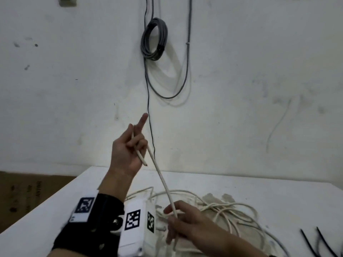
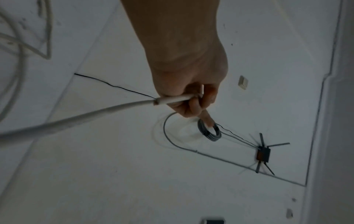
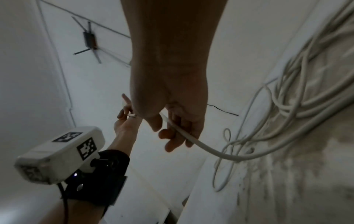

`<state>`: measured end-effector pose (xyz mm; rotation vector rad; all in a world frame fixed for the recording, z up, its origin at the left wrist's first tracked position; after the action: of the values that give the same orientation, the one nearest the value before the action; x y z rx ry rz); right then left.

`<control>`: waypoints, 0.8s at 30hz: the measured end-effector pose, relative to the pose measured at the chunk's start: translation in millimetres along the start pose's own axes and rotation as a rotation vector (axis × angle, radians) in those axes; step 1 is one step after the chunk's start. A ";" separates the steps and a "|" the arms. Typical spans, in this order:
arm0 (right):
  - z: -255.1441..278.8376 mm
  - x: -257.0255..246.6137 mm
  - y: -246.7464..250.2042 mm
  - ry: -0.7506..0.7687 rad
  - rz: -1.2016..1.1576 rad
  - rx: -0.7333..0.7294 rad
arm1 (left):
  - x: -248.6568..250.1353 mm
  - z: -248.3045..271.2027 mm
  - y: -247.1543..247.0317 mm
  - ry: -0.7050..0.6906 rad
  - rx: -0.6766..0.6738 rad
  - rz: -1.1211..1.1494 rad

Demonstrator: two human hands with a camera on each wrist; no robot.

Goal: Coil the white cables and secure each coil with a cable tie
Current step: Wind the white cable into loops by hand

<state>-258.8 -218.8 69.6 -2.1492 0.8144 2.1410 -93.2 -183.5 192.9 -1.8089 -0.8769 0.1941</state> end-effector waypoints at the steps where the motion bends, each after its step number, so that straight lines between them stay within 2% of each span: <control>1: 5.5 1.2 7.8 0.053 0.102 0.048 | 0.5 0.5 -5.8 -0.049 0.012 -0.049; 4: 14.6 -1.5 29.5 0.163 0.281 0.199 | -3.6 6.0 -21.4 -0.180 0.011 -0.276; 7: 16.8 -15.9 43.0 0.269 0.459 0.265 | -21.4 17.8 -33.2 -0.272 -0.020 -0.753; 11: 16.7 -44.0 59.1 0.381 0.723 0.328 | -54.7 31.8 -39.0 -0.333 -0.315 -1.435; 14: 16.8 -63.5 73.8 0.464 0.944 0.407 | -66.2 35.8 -31.8 -0.306 -0.413 -1.889; 16: 16.2 -71.5 86.0 0.516 1.076 0.473 | -68.8 37.9 -25.8 -0.258 -0.448 -2.038; 18: 12.9 -74.5 95.9 0.531 1.182 0.478 | -70.0 39.6 -21.2 -0.213 -0.449 -2.116; 21: 4.7 -61.7 114.3 0.396 1.335 0.396 | -62.3 38.4 -17.6 -0.267 -0.396 -2.323; 24: 5.2 -51.1 127.4 0.372 1.332 0.489 | -49.9 33.8 -9.7 -0.253 -0.325 -2.382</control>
<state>-305.7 -309.1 161.9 -1.8423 3.0062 1.3142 -151.0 -188.8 173.7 0.0322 -2.5870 -1.2575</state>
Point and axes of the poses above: each hand's wrist, its own z-axis away from the middle knuckle, its own y-axis out of the back of the hand, x = y × z, the point moved 5 cm from there along -z, towards the middle knuckle, and after that the axes turned 7 degrees about z, right-handed, at the moved point
